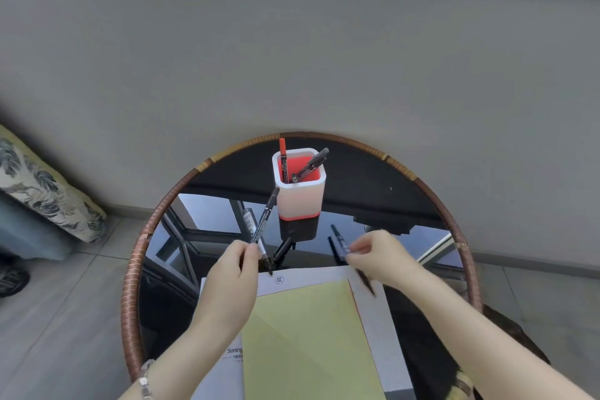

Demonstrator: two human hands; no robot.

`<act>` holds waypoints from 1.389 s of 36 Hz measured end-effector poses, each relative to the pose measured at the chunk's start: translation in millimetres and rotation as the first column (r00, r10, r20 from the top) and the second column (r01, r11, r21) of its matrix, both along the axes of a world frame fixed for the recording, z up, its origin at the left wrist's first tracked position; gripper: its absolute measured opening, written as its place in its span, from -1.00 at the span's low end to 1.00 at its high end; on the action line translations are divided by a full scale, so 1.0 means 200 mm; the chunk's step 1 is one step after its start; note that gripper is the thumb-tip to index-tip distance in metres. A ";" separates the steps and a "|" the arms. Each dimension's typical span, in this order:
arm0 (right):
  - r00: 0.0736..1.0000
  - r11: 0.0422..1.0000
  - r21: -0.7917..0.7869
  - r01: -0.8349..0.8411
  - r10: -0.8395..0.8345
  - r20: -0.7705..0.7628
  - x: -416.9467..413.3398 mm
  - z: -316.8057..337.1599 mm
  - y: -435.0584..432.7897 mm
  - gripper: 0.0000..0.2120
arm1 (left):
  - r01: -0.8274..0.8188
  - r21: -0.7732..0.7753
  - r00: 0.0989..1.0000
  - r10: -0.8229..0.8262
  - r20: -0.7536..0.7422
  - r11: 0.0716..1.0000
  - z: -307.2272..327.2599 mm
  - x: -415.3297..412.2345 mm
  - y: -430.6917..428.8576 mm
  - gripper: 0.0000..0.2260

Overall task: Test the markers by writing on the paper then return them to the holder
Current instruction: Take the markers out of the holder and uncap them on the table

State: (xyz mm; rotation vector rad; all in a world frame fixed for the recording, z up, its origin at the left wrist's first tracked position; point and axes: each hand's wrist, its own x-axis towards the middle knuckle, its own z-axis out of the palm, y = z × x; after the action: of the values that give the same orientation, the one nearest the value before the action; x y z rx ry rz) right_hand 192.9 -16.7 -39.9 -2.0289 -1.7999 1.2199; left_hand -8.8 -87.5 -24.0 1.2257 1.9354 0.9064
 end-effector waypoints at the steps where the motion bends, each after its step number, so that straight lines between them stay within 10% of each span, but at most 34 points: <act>1: 0.999 0.999 -0.026 -0.032 0.031 -0.016 -0.05 0.00 -0.01 -0.72 | -0.004 0.003 1.000 0.004 -0.002 1.000 0.00 -0.01 0.00 -0.73; 19: 0.997 0.984 0.176 -0.032 0.044 -0.066 -0.58 -0.18 0.08 -0.74 | -0.043 0.063 0.999 0.044 -0.014 0.997 -0.02 -0.14 -0.04 -0.74; 36: 0.945 0.988 0.100 -0.120 0.145 -0.294 -0.24 -0.01 -0.06 -0.72 | 0.071 -0.021 0.968 -0.064 0.242 0.997 -0.06 0.00 0.00 -0.77; 50: 0.686 0.993 -0.034 0.115 -0.104 -0.720 -0.18 0.11 -0.24 -0.85 | 0.410 0.155 0.912 -0.400 -0.090 0.899 -0.02 0.20 0.00 -0.78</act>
State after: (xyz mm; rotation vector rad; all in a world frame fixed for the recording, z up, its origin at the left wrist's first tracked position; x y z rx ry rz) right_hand 156.8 -63.8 -18.7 -1.2985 -1.2564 1.6441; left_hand 31.5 -87.8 -27.8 1.6940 1.5745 0.8327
